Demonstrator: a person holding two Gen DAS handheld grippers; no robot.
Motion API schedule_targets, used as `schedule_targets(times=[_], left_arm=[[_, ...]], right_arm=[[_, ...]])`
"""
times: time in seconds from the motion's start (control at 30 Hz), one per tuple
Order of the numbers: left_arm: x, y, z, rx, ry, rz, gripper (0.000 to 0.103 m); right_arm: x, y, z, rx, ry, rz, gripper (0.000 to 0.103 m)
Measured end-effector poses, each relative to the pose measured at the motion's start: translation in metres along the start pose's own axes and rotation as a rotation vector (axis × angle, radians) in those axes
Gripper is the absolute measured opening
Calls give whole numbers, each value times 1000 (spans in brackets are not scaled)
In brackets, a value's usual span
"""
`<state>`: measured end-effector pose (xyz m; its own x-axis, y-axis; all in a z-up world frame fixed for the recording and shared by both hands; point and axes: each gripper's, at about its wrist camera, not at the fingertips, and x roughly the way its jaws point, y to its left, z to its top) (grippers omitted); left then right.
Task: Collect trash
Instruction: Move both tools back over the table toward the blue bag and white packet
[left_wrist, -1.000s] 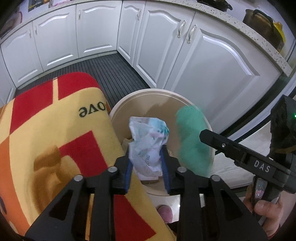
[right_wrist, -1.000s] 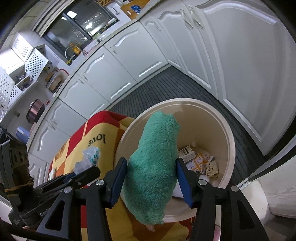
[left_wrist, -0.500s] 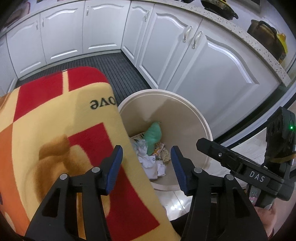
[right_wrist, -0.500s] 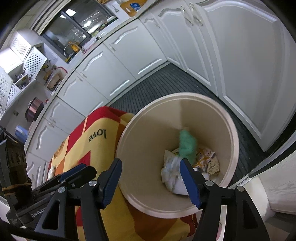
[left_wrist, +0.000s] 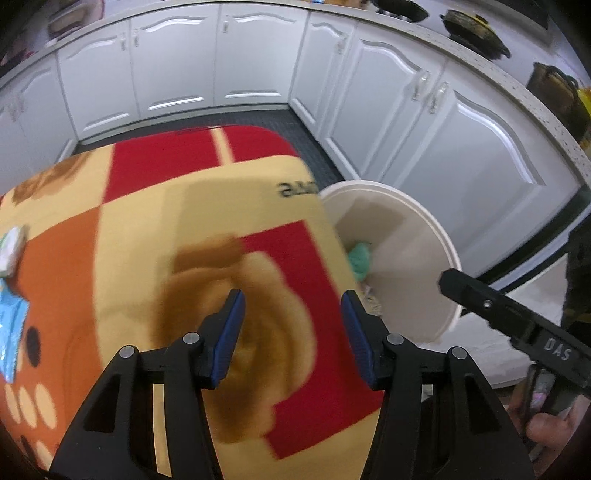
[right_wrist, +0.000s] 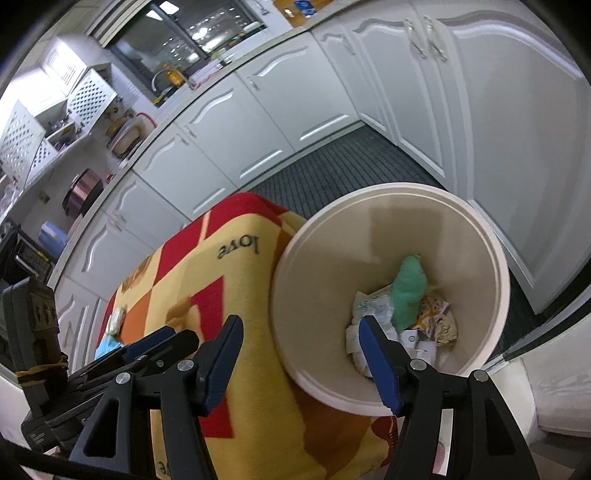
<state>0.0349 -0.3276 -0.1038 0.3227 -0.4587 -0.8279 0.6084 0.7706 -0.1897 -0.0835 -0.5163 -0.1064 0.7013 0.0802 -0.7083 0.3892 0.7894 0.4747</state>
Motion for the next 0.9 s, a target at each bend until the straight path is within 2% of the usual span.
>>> schedule_targets(times=[0.17, 0.27, 0.53, 0.67, 0.9], left_arm=[[-9, 38, -1, -42, -20, 38, 52], [-13, 75, 6, -88, -38, 79, 52], [-6, 165, 13, -237, -18, 186, 52], [-12, 193, 2, -273, 0, 175, 52], [-52, 218, -43, -234, 42, 221, 52]], right_arm=[[2, 20, -5, -38, 13, 21, 63], [5, 32, -9, -66, 26, 30, 64], [15, 60, -14, -119, 50, 45, 64], [20, 74, -16, -150, 63, 53, 65], [37, 110, -19, -203, 97, 103, 66]])
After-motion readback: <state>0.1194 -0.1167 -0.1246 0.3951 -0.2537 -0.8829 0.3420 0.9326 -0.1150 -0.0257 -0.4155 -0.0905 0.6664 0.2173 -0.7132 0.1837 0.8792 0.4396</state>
